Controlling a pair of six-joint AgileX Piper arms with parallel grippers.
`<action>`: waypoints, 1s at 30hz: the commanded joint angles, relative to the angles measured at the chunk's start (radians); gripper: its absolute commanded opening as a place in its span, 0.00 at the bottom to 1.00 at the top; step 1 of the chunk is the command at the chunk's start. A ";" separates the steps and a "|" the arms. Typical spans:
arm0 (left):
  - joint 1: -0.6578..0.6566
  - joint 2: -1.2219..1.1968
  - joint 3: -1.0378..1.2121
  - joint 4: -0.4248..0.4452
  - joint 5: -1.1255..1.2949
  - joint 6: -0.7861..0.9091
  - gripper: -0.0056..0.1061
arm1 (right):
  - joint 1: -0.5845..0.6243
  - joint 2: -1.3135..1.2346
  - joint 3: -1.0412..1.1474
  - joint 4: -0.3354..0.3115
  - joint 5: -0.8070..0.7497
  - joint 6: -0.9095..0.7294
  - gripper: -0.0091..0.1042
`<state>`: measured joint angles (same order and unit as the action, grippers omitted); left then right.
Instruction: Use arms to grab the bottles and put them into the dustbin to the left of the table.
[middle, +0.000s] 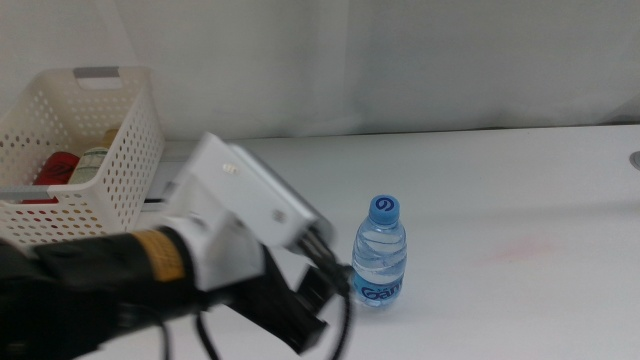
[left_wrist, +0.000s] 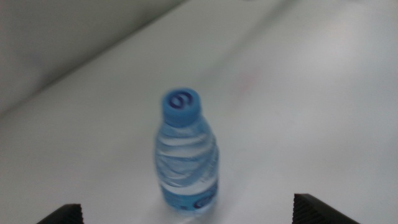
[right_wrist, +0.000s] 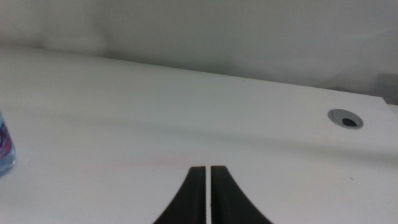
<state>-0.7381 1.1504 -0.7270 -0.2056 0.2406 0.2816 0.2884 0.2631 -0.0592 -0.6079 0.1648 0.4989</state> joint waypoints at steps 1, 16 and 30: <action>-0.034 0.061 0.004 -0.012 -0.048 0.000 0.83 | -0.010 -0.002 0.022 -0.036 -0.044 -0.001 0.06; -0.128 0.262 0.254 -0.012 -0.756 -0.092 0.83 | -0.010 -0.002 0.025 -0.036 -0.046 -0.010 0.06; -0.128 0.643 0.256 -0.012 -1.131 -0.249 0.83 | -0.010 -0.002 0.025 -0.036 -0.046 -0.010 0.06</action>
<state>-0.8590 1.7590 -0.4769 -0.2112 -0.8113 0.0612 0.2884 0.2631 -0.0420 -0.6345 0.1309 0.4970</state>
